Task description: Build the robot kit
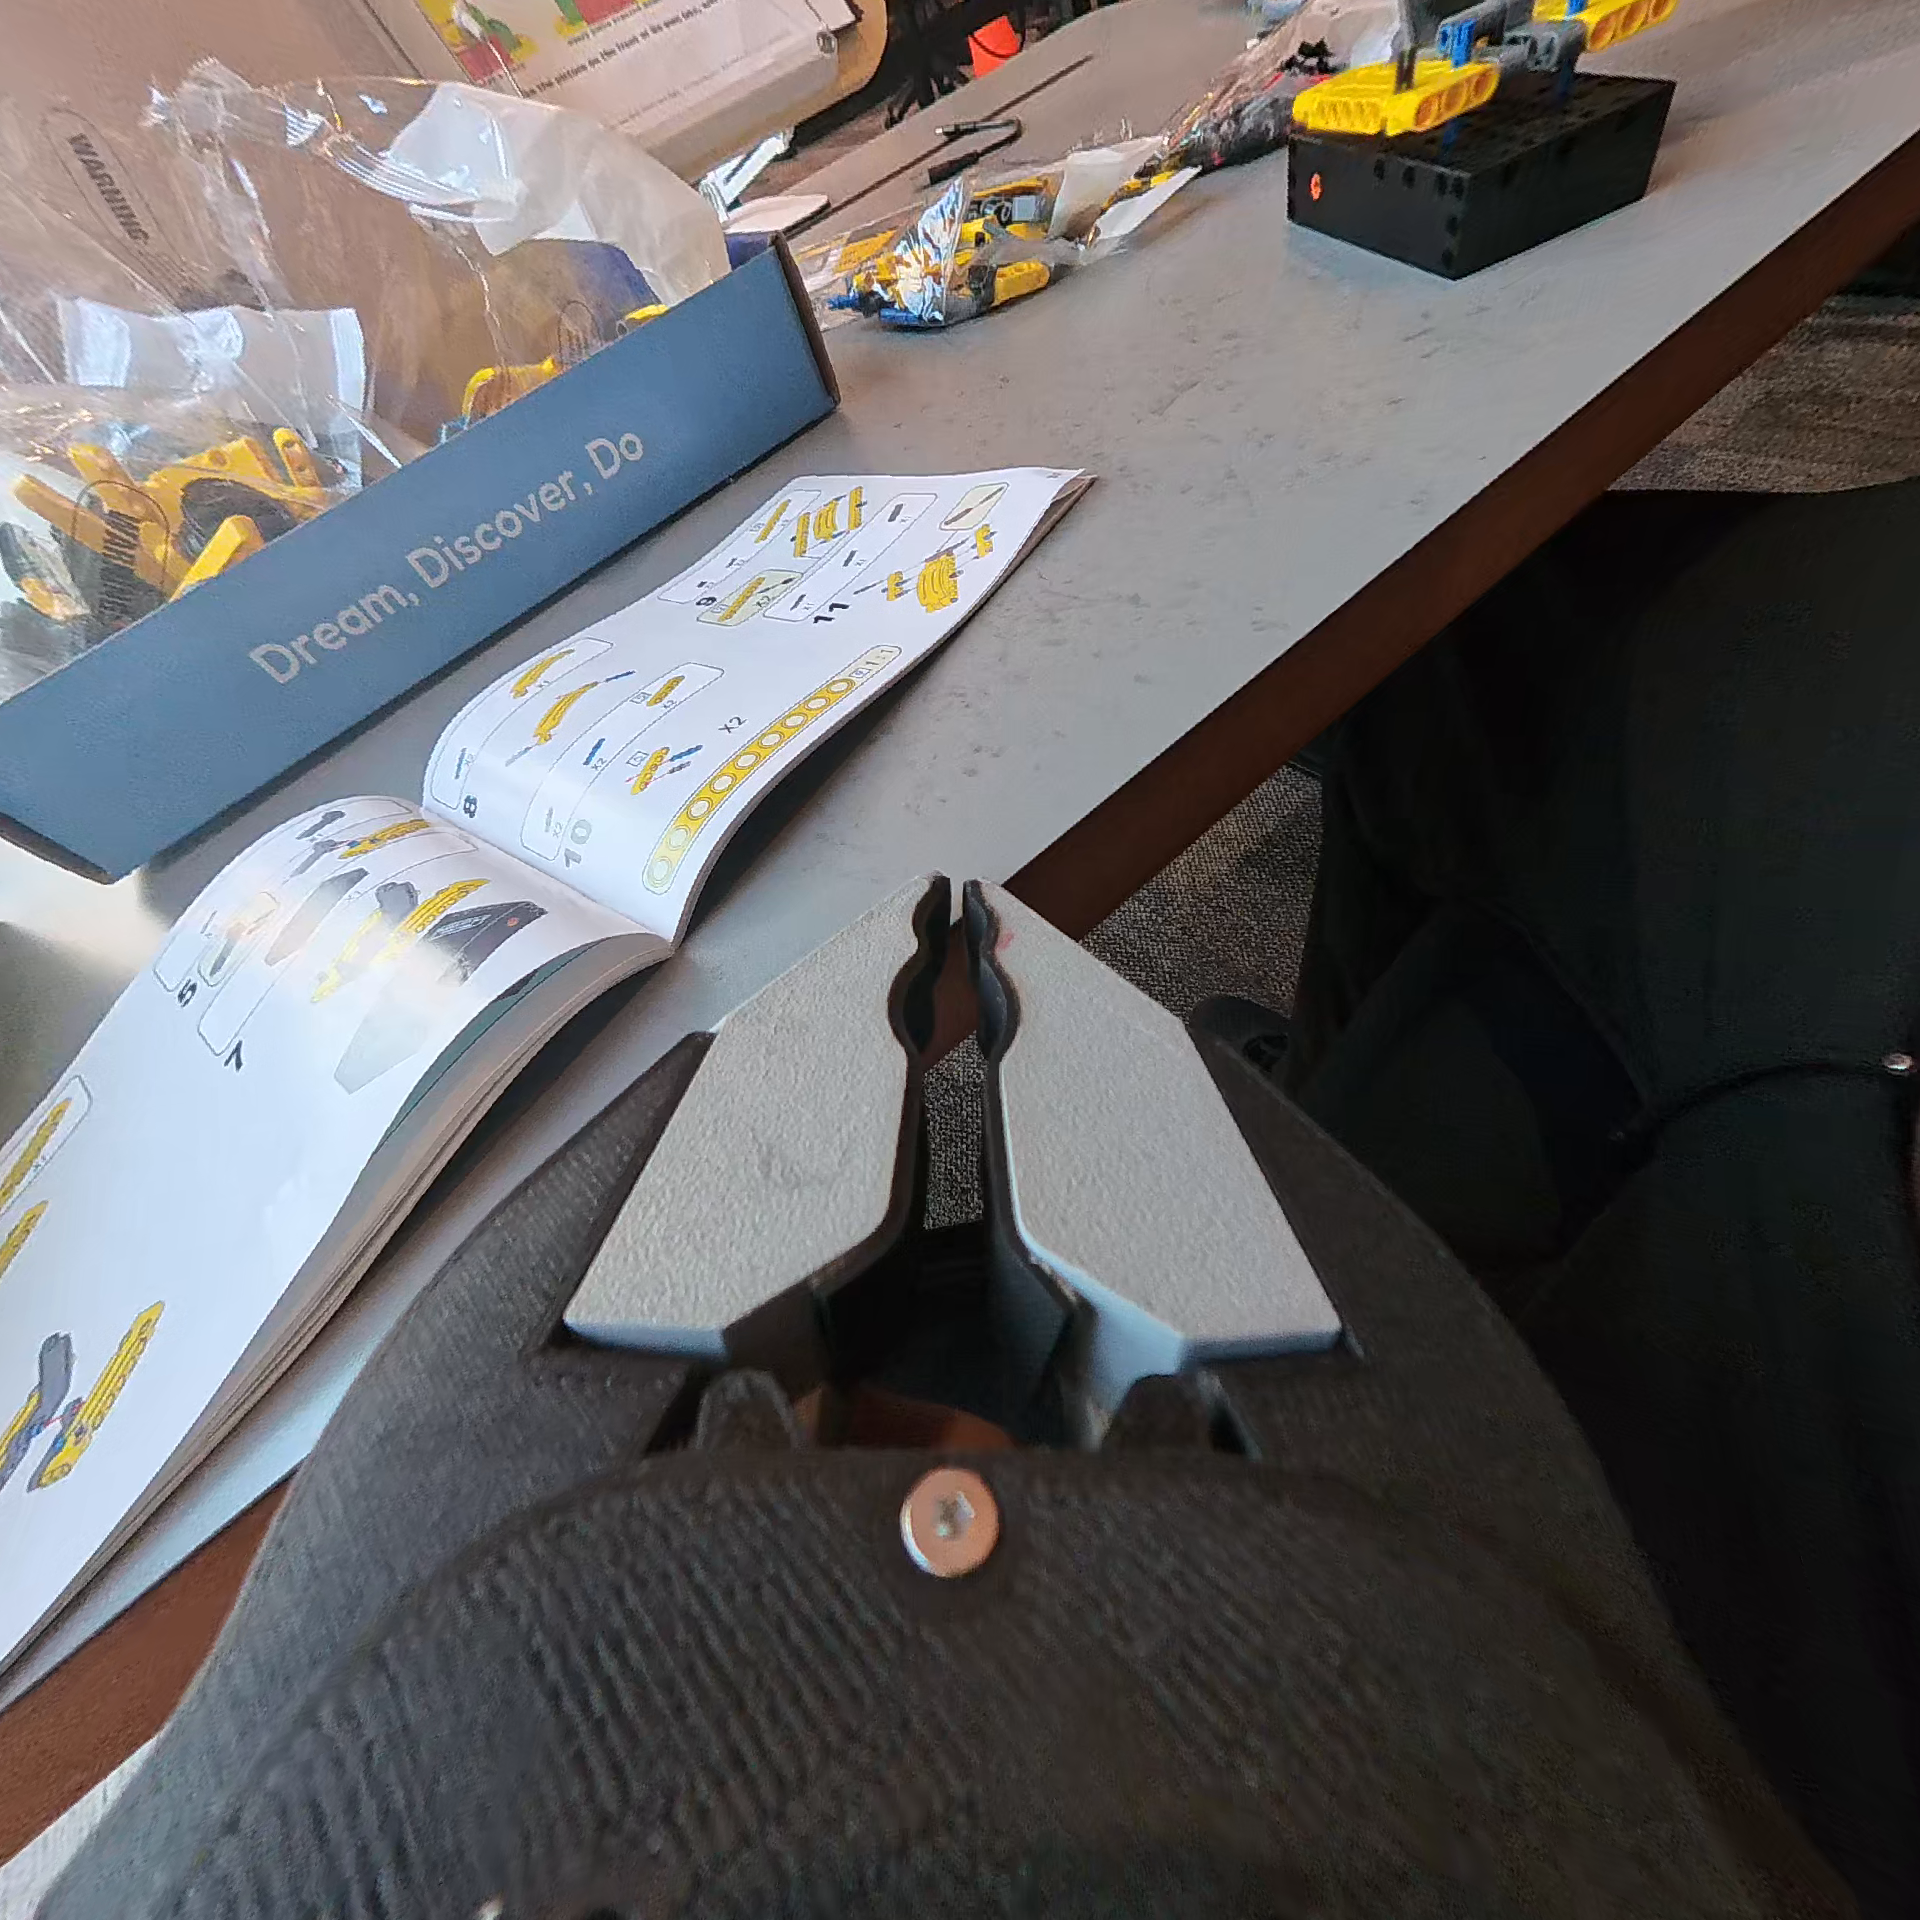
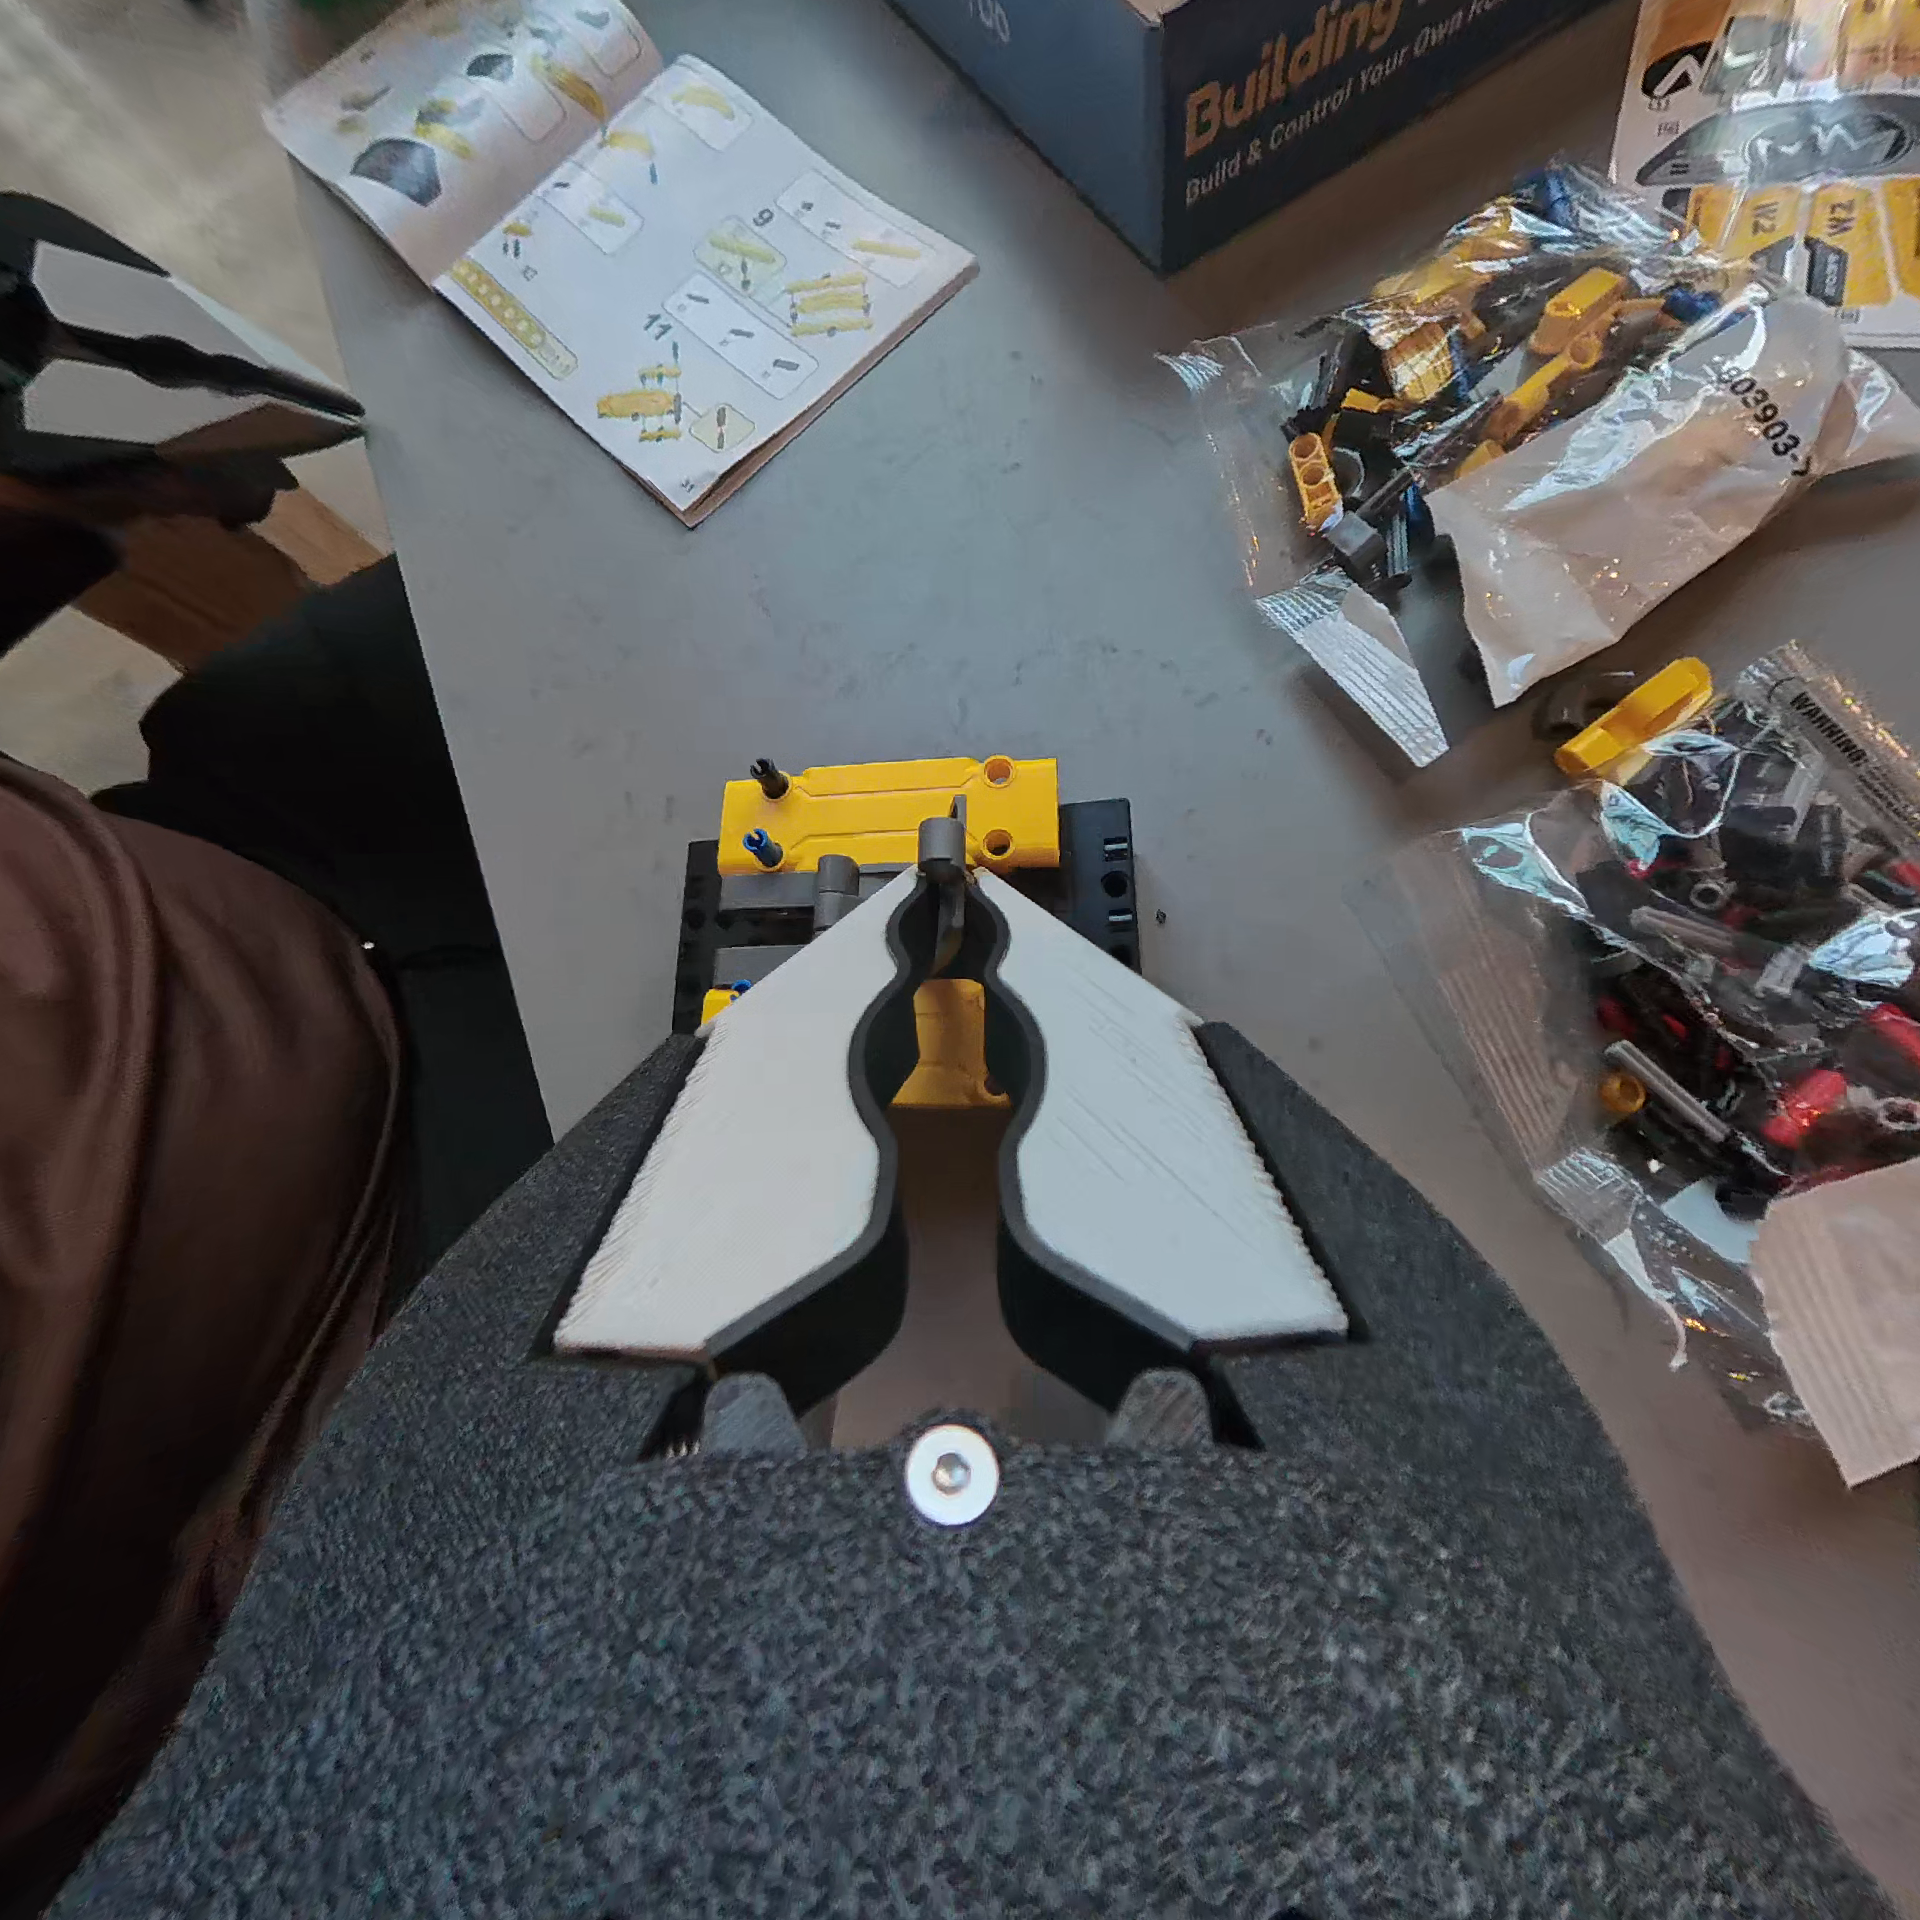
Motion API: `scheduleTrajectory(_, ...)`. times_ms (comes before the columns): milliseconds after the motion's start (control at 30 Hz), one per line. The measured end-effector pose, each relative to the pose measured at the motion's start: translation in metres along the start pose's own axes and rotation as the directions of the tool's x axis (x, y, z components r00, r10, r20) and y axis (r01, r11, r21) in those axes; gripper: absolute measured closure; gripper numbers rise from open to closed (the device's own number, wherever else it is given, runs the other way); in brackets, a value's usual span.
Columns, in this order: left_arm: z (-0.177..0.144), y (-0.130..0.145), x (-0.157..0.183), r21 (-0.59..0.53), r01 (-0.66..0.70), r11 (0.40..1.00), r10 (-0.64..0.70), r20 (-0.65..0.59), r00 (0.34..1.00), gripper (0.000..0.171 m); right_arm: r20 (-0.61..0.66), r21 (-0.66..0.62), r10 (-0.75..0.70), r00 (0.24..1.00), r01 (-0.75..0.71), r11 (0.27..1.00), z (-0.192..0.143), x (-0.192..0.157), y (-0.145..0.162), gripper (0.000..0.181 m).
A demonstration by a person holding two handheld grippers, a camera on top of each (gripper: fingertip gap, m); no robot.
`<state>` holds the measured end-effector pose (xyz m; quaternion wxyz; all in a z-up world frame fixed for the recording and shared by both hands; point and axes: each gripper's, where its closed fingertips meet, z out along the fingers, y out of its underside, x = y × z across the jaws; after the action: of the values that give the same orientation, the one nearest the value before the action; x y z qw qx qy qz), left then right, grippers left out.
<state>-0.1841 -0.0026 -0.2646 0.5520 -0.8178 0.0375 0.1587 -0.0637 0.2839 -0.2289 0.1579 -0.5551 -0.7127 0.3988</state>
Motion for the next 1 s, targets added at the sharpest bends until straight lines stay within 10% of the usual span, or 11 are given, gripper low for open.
scheduleTrajectory(367, -0.002, -0.042, 0.038, 0.132, 0.085, 0.988, -0.057, -0.205, 0.977, 0.161, -0.058, 0.047, -0.016, 0.998, 0.018, 0.999, -0.017, -0.003, -0.008, 0.131)
scheduleTrajectory(633, 0.083, -0.163, 0.097, 0.181, 0.021, 0.983, 0.107, -0.668, 0.737, 0.106, -0.21, -0.009, 0.016, 0.977, -0.019, 1.0, -0.014, -0.009, 0.028, 0.101)
scheduleTrajectory(800, 0.191, -0.153, 0.11, 0.022, -0.188, 0.982, 0.133, -0.785, 0.604, 0.088, -0.266, 0.01, 0.013, 0.964, -0.011, 1.0, -0.017, -0.003, 0.033, 0.092)
scheduleTrajectory(1000, 0.205, -0.145, 0.133, -0.009, -0.165, 0.986, 0.065, -0.898, 0.435, 0.078, -0.186, 0.069, -0.009, 0.983, 0.022, 0.997, -0.012, -0.012, 0.03, 0.104)
